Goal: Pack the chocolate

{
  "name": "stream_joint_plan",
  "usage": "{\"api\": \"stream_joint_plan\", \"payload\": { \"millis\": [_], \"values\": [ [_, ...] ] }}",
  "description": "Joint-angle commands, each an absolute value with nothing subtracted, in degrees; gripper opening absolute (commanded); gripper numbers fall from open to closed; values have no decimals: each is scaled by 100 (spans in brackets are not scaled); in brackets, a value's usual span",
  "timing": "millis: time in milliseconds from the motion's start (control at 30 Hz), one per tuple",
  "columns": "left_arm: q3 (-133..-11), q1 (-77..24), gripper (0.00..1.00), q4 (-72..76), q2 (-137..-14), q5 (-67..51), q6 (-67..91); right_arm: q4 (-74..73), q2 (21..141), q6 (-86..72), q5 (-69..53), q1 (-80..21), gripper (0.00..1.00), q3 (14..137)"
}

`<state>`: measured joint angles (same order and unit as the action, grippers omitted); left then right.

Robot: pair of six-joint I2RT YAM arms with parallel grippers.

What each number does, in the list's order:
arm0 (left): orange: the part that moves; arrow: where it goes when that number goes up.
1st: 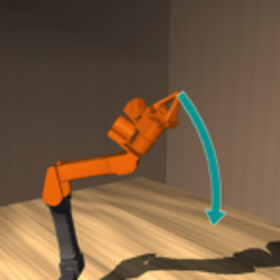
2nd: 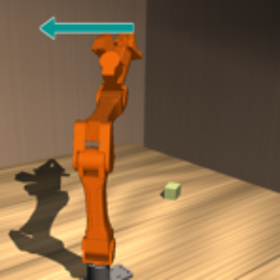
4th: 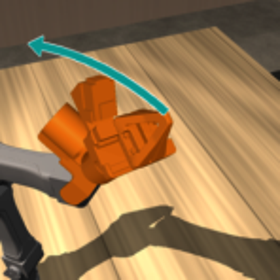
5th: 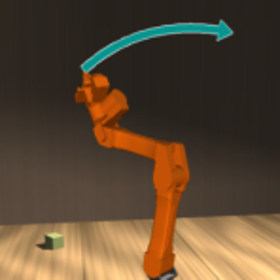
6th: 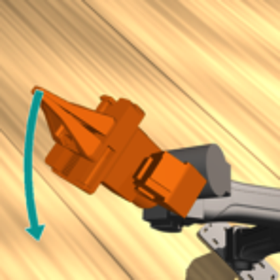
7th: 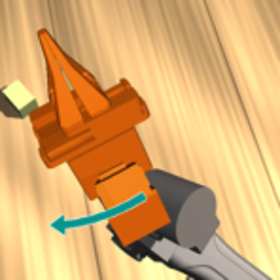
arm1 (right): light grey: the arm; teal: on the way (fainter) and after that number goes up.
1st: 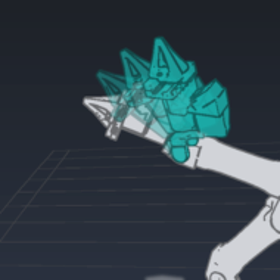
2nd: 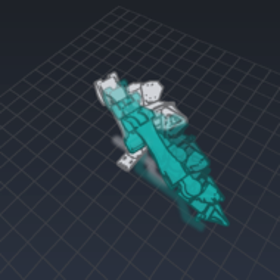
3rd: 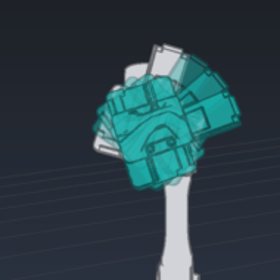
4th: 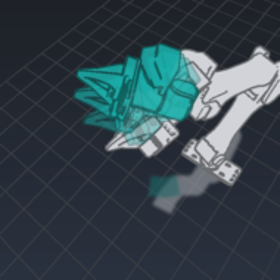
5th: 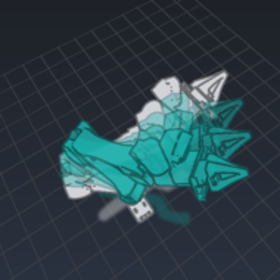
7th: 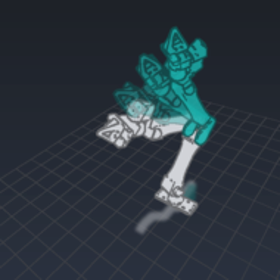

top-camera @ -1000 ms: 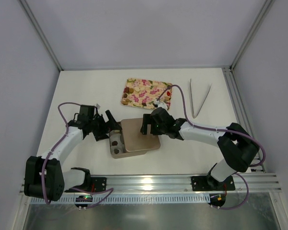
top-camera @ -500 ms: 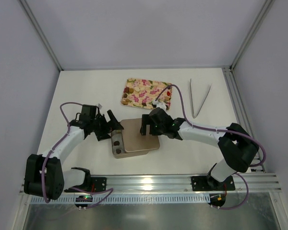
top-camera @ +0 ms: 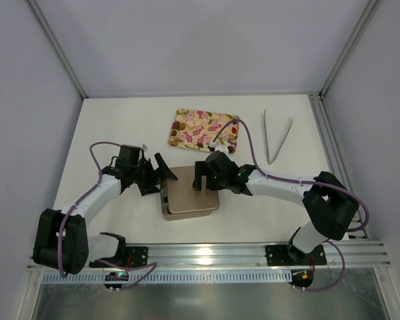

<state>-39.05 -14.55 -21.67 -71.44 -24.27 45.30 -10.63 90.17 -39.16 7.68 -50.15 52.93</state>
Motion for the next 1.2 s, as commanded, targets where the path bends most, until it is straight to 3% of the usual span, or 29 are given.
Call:
{"api": "stream_joint_plan", "payload": {
  "millis": [0,1167],
  "values": [
    [-3964,-1555,100,-1793,-7207,-2628,4684,-1169,9106,-3893,756,-5089,99,5449],
    [-3973,-2162,100,-1266,-7515,-2461,5308,-1468,9316,-3788,852,-5467,100,5968]
  ]
}}
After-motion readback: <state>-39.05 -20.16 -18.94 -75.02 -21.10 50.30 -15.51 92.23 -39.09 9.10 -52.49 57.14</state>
